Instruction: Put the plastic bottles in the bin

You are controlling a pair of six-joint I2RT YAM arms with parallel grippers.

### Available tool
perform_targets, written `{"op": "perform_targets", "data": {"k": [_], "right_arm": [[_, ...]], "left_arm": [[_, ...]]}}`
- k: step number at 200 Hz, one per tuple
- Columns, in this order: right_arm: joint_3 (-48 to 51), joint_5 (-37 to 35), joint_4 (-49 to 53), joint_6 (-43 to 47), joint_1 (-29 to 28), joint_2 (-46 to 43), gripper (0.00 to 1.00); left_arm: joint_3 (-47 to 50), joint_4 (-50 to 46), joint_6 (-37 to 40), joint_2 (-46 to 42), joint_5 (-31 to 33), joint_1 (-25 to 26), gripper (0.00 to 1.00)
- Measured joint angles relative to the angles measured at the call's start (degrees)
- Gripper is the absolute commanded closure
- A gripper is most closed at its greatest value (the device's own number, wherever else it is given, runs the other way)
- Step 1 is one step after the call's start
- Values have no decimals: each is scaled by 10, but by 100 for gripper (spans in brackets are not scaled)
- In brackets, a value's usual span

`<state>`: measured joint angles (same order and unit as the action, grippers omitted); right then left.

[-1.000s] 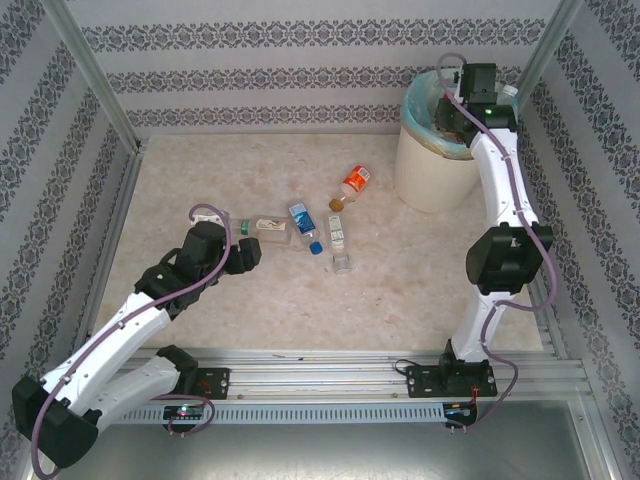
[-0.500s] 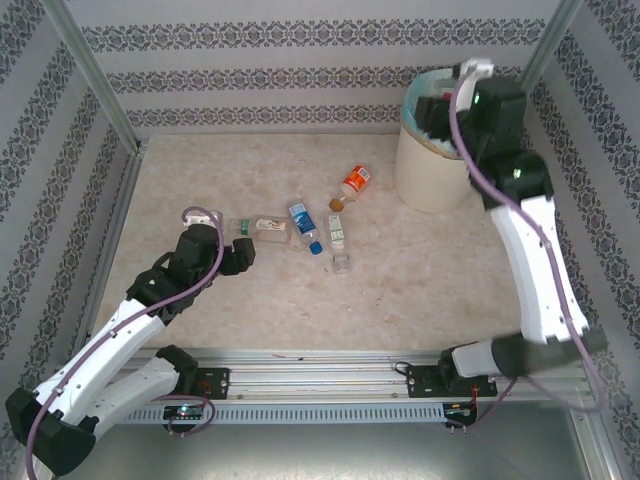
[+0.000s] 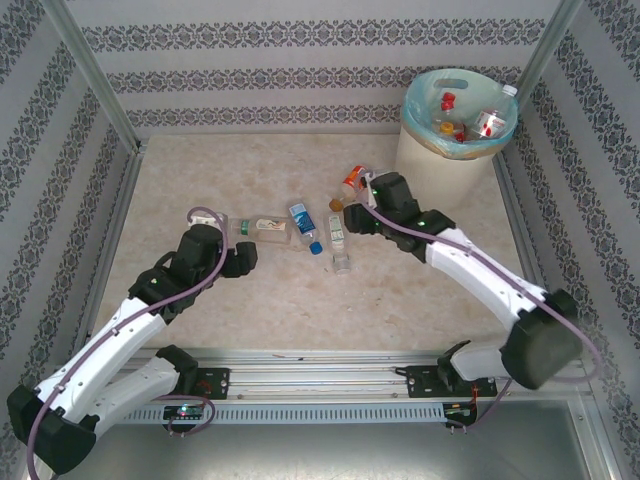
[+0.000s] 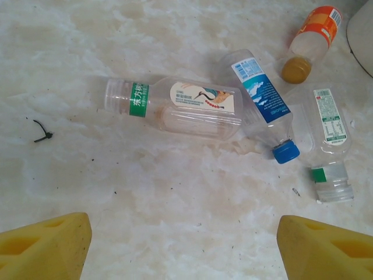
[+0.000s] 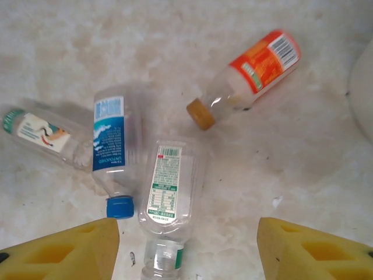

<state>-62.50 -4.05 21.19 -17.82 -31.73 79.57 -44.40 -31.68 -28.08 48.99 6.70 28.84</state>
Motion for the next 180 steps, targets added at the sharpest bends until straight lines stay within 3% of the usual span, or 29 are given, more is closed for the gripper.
{"op": "perform_targets", "data": {"k": [85,158,180], "right_arm": [[-89,-39,-19,-24,-26,253,27],[-129,-40,-22,-33,-25,307,41],[-129,-35,-22,-35,-24,307,27]], "left_arm": [[6,0,-2,31,-40,0,16],[3,1,-2,47,-52,0,16],[-3,1,-1,55,-52,0,15]]}}
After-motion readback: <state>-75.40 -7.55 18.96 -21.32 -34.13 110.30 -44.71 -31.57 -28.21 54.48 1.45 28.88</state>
